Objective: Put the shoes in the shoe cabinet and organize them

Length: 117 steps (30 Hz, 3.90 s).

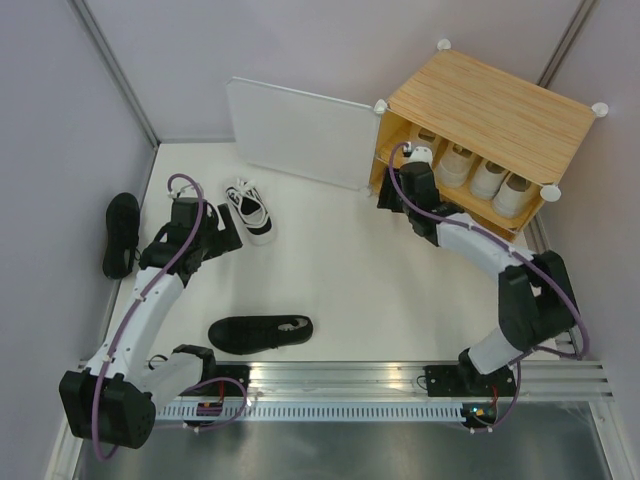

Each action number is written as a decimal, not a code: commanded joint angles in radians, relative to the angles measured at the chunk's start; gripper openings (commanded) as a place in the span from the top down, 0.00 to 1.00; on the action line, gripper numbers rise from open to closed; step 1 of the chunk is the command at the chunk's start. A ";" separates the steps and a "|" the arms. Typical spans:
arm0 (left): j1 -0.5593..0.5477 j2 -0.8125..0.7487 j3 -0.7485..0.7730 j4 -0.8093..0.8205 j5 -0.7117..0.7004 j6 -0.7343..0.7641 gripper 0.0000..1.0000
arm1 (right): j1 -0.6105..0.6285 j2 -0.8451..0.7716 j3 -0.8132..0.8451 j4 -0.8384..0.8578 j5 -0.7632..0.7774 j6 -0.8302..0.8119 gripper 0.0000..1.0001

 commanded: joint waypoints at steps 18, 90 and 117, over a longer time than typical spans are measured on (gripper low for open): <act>0.000 0.239 0.088 0.018 0.070 -0.138 0.00 | 0.005 -0.897 -0.269 -0.416 -0.004 0.042 0.02; -0.746 1.021 0.860 0.049 0.103 -0.016 0.23 | 0.005 -1.137 -0.516 -0.496 -0.017 0.158 0.03; -0.051 0.008 0.197 -0.028 0.019 0.026 0.00 | 0.177 -0.621 -0.536 -0.238 0.181 0.510 0.15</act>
